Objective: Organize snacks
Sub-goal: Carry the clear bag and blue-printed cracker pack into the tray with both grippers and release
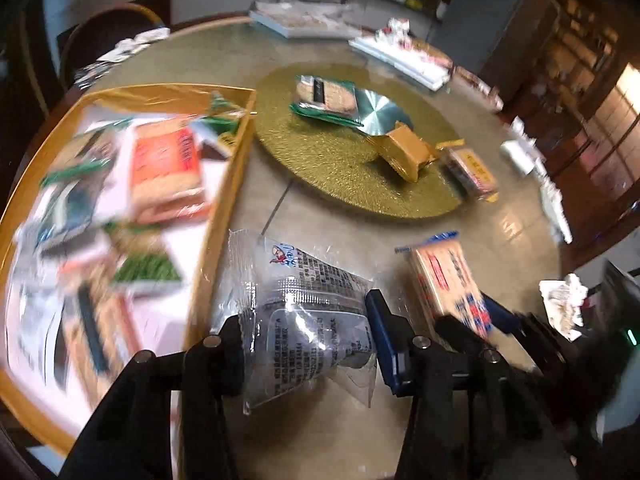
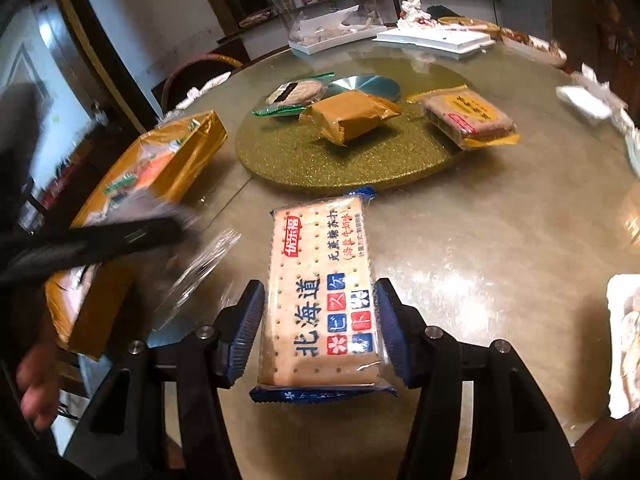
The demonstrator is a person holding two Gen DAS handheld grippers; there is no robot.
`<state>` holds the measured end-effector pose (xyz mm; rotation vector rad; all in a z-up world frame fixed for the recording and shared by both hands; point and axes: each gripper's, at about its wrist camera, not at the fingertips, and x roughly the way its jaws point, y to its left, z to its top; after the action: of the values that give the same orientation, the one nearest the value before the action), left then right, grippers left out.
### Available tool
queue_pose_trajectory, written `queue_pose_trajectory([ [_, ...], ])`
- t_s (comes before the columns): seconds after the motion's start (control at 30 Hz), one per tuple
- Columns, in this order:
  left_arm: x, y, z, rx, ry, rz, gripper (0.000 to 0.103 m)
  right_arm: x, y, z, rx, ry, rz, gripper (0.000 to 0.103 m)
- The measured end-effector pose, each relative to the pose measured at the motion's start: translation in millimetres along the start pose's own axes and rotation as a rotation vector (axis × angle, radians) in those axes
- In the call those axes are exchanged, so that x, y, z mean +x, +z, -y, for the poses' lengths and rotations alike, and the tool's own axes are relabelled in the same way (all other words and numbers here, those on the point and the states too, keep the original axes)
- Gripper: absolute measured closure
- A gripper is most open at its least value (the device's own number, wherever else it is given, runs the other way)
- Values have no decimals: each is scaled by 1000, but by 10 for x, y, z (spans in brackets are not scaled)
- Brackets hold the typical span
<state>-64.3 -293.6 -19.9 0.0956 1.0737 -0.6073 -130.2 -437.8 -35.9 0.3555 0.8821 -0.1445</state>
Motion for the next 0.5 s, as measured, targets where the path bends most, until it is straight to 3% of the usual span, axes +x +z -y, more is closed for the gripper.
queue_pose_trajectory([
  [0.13,-171,-210,-136,-87,-59,29,61,49,-28,-198,-95,-121,-22,45],
  [0.23,-251,-304,-166,-95,-70,58,65,34,-80,-285,-111,-147,-24,47],
  [0.37,-255,-326,-172,-101,-118,56,68,-29,-156,-313,-96,-134,-18,47],
  [0.5,-448,-401,-151,-82,-172,122,71,-115,-215,-295,-31,-10,-5,47],
])
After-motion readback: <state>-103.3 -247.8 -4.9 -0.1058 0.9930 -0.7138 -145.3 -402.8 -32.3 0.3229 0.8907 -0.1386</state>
